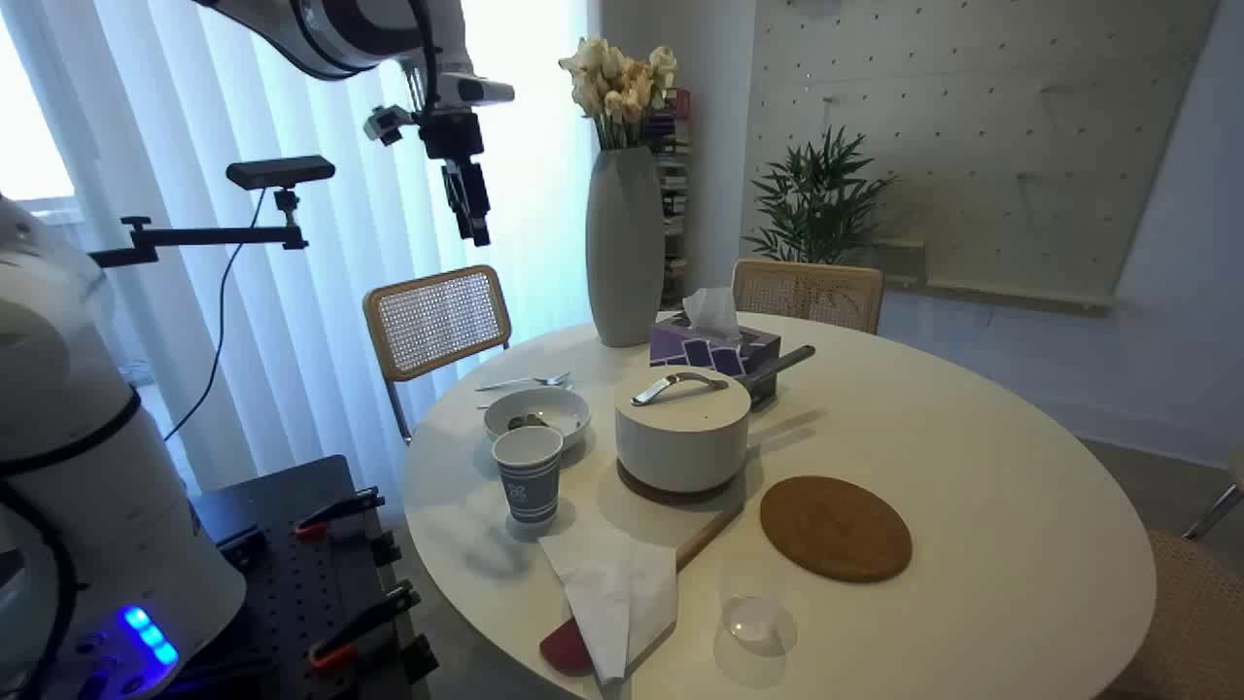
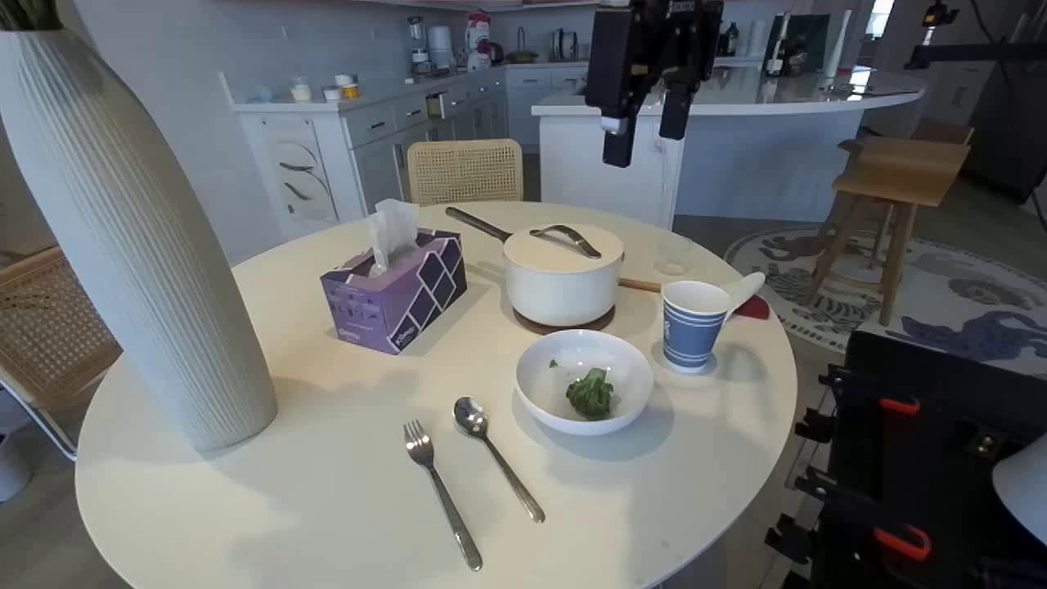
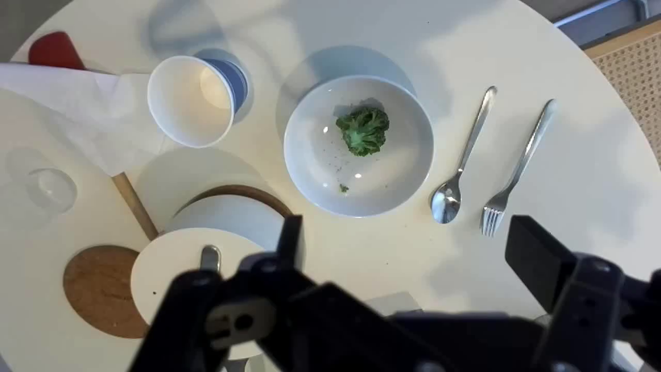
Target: Put the pots lid on the table
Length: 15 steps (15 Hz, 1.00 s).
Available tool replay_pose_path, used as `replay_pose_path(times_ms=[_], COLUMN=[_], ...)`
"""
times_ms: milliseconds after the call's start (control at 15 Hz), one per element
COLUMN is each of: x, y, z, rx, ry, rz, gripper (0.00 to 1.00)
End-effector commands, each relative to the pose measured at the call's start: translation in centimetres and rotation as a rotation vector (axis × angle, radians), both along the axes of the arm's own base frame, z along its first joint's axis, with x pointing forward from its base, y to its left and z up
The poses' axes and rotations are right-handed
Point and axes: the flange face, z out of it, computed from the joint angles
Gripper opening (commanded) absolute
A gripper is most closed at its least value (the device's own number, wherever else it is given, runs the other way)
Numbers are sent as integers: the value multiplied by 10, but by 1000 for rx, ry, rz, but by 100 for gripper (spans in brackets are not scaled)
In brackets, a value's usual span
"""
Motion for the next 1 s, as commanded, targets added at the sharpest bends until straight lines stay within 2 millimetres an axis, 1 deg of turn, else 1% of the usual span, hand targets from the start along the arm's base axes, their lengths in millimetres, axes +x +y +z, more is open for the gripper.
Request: replay_pose_path(times_ms=[0, 133, 267, 400, 667, 933], x=[0, 0, 9, 19, 40, 64], y=[0, 0, -11, -25, -60, -96], z=[1, 1, 0, -2, -12, -32], rx=[0, 0, -16, -29, -56, -53], ry=[1, 1, -51, -80, -105, -101], rz=[0, 0, -78, -117, -144, -174], gripper=[100, 100, 100, 100, 100, 100])
